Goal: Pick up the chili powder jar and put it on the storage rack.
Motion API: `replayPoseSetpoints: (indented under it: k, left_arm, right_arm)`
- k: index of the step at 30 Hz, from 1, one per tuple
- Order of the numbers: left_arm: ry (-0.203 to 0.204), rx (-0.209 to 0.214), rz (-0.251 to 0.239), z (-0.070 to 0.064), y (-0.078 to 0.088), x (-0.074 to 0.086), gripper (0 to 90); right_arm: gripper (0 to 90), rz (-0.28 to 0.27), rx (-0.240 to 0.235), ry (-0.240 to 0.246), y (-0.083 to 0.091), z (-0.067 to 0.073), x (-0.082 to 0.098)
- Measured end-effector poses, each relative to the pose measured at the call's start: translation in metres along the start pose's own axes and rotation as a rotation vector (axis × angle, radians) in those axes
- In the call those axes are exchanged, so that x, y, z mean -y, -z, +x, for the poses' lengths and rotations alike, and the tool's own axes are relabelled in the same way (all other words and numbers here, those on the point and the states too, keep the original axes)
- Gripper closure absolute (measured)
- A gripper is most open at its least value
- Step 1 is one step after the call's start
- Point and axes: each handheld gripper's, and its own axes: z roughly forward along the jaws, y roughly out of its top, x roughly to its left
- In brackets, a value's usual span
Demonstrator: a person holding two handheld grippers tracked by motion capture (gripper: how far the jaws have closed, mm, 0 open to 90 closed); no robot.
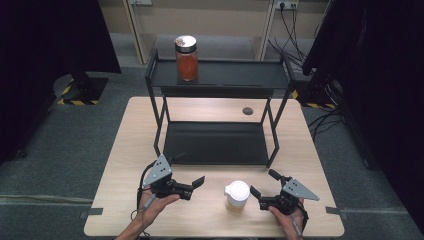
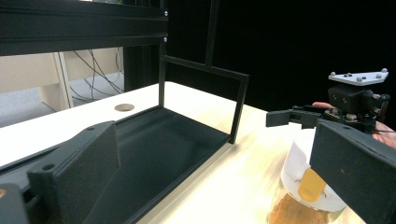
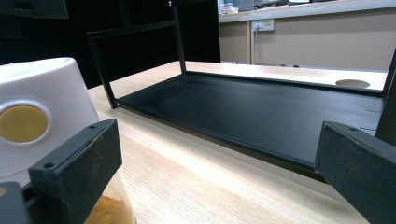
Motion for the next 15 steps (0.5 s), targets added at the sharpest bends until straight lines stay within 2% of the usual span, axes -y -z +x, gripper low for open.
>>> replayPoseSetpoints:
  k: [8, 15]
  left_arm:
    - [0.015, 0.007, -0.007, -0.001, 0.000, 0.015, 1.2]
    - [0.009, 0.016, -0.002, -0.002, -0.004, 0.030, 1.2]
  right_arm:
    - [1.0, -0.003, 0.001, -0.002, 0.000, -0.001, 0.000]
    - [1.0, -0.004, 0.001, -0.001, 0.000, -0.001, 0.000]
